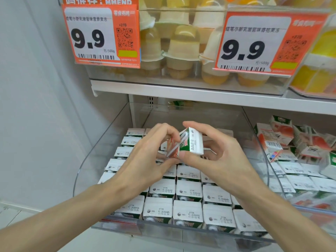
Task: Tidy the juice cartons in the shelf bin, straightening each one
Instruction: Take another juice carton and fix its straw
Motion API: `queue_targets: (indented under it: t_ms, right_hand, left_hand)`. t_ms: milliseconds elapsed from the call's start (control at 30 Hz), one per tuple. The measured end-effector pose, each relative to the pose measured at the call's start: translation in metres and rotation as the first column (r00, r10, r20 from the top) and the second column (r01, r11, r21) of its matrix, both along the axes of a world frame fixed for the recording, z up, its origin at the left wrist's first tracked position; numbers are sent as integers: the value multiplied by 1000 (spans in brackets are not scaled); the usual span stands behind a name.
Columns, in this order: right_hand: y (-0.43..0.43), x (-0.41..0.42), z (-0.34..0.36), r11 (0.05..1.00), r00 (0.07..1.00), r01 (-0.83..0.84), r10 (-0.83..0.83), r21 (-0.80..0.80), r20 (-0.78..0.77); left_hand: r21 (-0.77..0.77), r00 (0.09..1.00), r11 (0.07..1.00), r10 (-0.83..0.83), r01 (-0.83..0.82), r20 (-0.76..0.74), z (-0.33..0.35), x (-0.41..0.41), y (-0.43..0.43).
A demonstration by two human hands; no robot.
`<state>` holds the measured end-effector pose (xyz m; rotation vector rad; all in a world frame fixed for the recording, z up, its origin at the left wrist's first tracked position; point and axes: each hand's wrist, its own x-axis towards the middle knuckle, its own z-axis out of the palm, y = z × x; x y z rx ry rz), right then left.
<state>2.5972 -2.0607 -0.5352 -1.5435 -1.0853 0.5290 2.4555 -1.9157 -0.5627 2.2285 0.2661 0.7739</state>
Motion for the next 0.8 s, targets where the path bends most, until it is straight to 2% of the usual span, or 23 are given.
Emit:
queue_targets:
  t_ms: [133, 233, 300, 367, 400, 567, 800]
  right_hand:
    - [-5, 9, -3, 995, 991, 82, -87, 49, 104]
    - [-11, 23, 3, 990, 984, 140, -143, 34, 105]
    - [-14, 33, 7, 987, 973, 163, -160, -3, 169]
    - [-17, 41, 8, 981, 939, 187, -161, -58, 305]
    - [-18, 43, 8, 976, 921, 200, -159, -81, 355]
    - [-25, 50, 14, 950, 879, 221, -95, -222, 468]
    - [-36, 62, 14, 949, 871, 179, -30, -260, 491]
  left_hand:
    - [-12, 999, 999, 31, -30, 19, 2, 13, -3]
    - [-59, 999, 998, 5, -7, -34, 2, 25, -3]
    - [65, 987, 997, 43, -33, -154, -2, 29, 3]
    - [252, 955, 967, 103, -31, -280, -3, 30, 9]
    - [287, 938, 958, 116, -18, -327, -2, 30, 12]
    - [331, 865, 937, 74, 110, -496, 9, 35, 24]
    - [369, 834, 919, 90, 141, -544, 16, 37, 27]
